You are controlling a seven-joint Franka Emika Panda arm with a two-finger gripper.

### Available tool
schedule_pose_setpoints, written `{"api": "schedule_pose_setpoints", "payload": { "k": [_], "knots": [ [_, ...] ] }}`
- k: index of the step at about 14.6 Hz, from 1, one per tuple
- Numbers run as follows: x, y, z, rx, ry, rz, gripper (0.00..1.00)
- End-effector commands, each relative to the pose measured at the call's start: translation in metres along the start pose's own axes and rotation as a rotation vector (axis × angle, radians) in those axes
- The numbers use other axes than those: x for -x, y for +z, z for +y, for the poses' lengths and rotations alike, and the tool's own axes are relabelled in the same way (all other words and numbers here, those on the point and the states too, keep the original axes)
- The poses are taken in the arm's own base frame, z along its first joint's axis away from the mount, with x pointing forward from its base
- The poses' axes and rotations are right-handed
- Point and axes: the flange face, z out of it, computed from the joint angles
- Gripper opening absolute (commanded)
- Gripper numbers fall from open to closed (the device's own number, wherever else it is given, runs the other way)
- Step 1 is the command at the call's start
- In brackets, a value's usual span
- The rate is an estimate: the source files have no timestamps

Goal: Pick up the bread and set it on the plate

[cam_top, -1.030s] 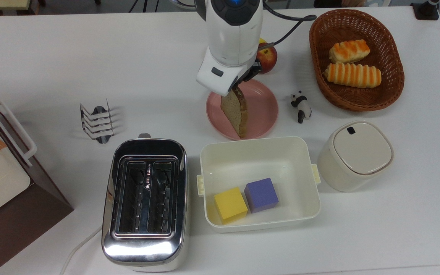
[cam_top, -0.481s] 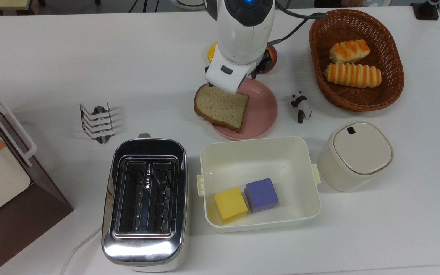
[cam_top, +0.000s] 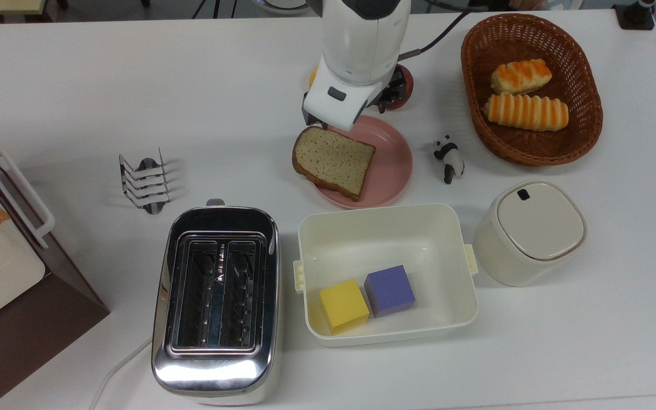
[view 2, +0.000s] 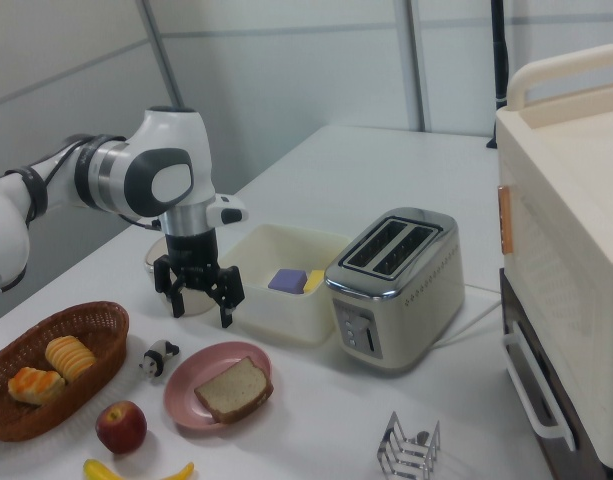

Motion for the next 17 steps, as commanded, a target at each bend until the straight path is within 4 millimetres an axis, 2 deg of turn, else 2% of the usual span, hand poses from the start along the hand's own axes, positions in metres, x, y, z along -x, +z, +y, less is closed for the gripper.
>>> {"api": "schedule_pose_setpoints", "payload": {
  "k": [1, 2, 4, 8, 11, 14, 15, 17],
  "knots": [
    [0.022, -0.039, 0.03, 0.041, 0.06, 0.044, 1.0],
    [0.027, -0.049, 0.04, 0.048, 0.076, 0.064, 1.0],
    [0.04, -0.066, 0.074, 0.063, 0.126, 0.096, 1.0],
    [0.065, -0.085, 0.127, 0.092, 0.206, 0.124, 1.0],
    [0.083, -0.091, 0.168, 0.098, 0.267, 0.133, 1.0],
    [0.09, -0.092, 0.19, 0.101, 0.27, 0.145, 1.0],
    [0.092, -0.098, 0.196, 0.104, 0.279, 0.163, 1.0],
    [0.092, -0.099, 0.196, 0.11, 0.282, 0.168, 1.0]
  ]
}}
